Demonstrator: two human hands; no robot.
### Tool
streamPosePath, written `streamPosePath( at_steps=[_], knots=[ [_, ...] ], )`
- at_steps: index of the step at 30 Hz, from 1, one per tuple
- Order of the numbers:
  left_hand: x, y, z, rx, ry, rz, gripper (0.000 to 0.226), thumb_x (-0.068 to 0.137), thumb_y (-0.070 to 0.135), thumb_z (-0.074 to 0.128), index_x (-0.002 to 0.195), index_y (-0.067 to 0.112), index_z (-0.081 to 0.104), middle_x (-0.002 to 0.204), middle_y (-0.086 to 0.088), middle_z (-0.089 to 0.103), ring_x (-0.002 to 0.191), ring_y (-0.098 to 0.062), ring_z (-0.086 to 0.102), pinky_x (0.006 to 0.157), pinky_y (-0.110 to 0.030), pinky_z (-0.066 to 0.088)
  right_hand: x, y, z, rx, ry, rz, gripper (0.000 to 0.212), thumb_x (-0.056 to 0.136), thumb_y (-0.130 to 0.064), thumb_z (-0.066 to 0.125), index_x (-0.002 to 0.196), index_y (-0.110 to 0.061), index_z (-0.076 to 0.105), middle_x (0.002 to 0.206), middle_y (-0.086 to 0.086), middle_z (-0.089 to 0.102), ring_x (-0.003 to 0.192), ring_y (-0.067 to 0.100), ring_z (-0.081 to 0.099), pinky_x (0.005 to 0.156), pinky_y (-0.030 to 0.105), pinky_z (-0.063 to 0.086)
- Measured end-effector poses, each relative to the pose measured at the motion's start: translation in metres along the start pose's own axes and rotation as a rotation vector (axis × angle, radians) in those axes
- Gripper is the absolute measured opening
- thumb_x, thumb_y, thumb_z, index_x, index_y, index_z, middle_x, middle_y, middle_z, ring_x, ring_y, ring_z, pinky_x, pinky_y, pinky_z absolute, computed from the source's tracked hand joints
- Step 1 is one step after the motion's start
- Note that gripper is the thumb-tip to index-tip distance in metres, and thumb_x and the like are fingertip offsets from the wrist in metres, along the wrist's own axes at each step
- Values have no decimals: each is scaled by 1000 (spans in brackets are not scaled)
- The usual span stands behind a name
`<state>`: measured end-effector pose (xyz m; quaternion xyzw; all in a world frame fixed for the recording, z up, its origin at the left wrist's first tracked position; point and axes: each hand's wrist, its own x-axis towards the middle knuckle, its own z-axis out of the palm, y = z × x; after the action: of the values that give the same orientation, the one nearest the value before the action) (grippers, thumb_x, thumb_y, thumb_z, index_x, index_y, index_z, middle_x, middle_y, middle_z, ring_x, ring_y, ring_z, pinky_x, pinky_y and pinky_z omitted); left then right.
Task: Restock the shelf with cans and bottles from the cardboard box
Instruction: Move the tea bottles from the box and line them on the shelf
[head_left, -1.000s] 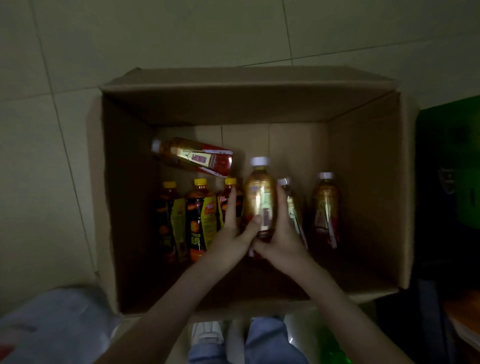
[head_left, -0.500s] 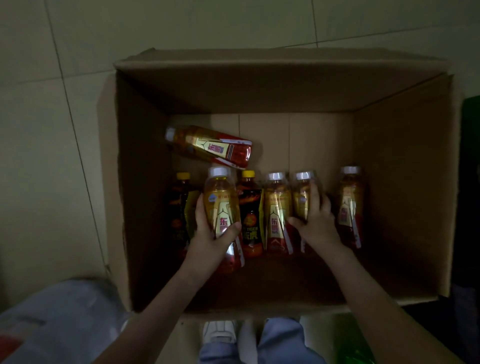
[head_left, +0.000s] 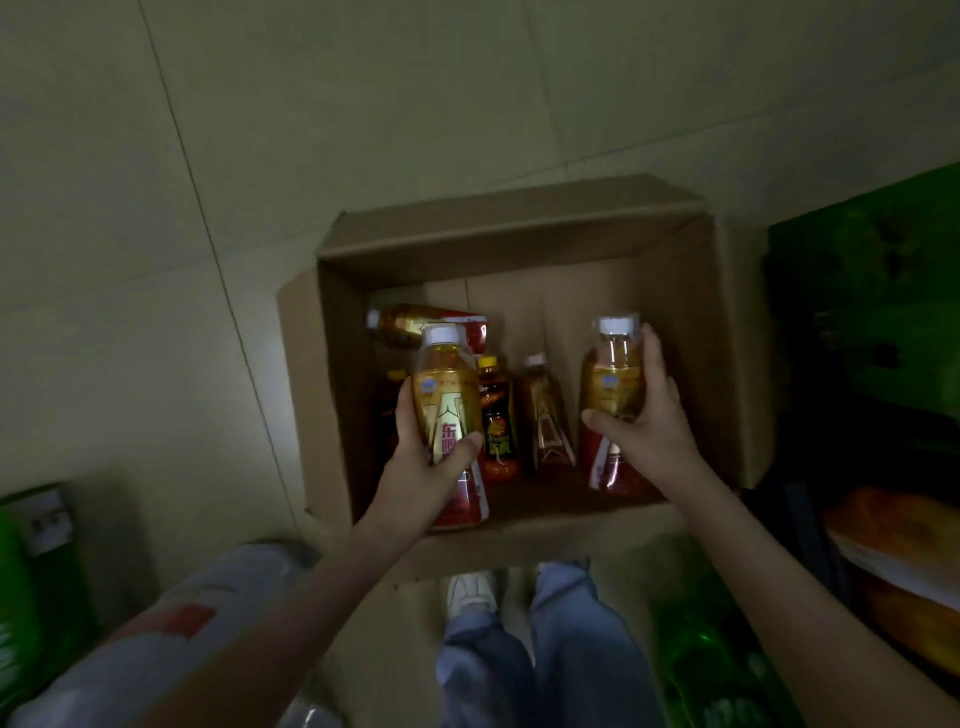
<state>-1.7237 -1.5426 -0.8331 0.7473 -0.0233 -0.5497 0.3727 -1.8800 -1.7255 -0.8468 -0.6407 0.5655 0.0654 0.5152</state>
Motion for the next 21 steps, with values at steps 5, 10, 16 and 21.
streamPosePath(
  at_steps=[5,10,16,21],
  knots=[
    [-113,106,-11,60,-14,153,92,85,45,67,145,50,-2,131,9,50,105,-8,58,89,-34,51,-119,-105,-70,166,51,-99,111,72,-17,80,143,-59,6,145,0,36,127,19,45,103,51,41],
    [-233,197,-2,121,-66,365,93,85,43,68,148,41,0,125,12,54,108,-6,59,96,-35,49,-254,-173,-137,223,202,-256,114,70,-18,82,145,-56,5,143,-4,38,127,11,44,105,44,42],
    [-379,279,43,215,-216,691,89,86,42,66,146,45,1,121,23,51,107,-2,59,97,-35,49,-411,-207,-225,291,444,-335,115,61,-41,84,150,-40,11,147,-5,39,132,13,43,109,44,39],
    [-499,301,103,174,-368,957,92,80,44,67,148,44,5,120,37,49,114,-1,56,102,-44,45,-546,-191,-291,384,665,-385,99,52,-56,78,139,-37,35,132,-6,53,118,12,55,100,43,47]
  ],
)
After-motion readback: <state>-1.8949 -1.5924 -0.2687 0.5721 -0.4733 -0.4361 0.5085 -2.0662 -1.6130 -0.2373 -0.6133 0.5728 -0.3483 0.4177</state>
